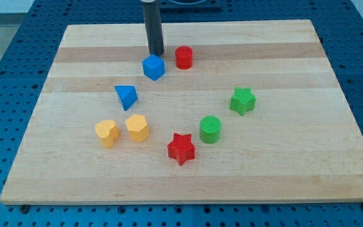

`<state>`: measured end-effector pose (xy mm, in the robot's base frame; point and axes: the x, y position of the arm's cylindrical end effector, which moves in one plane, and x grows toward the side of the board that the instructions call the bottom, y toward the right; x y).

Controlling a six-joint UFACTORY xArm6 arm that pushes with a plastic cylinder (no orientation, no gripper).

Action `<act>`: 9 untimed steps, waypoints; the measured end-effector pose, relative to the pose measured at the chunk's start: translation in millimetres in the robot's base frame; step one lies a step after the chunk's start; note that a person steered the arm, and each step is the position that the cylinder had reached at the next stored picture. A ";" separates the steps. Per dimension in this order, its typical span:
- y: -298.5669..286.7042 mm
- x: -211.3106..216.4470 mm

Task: Move your arm towards bottom left

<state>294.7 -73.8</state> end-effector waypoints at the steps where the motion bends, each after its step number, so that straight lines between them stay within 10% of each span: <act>1: 0.0 2.2; 6: 0.3 25.5; 9: -101.9 43.5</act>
<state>338.2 -175.7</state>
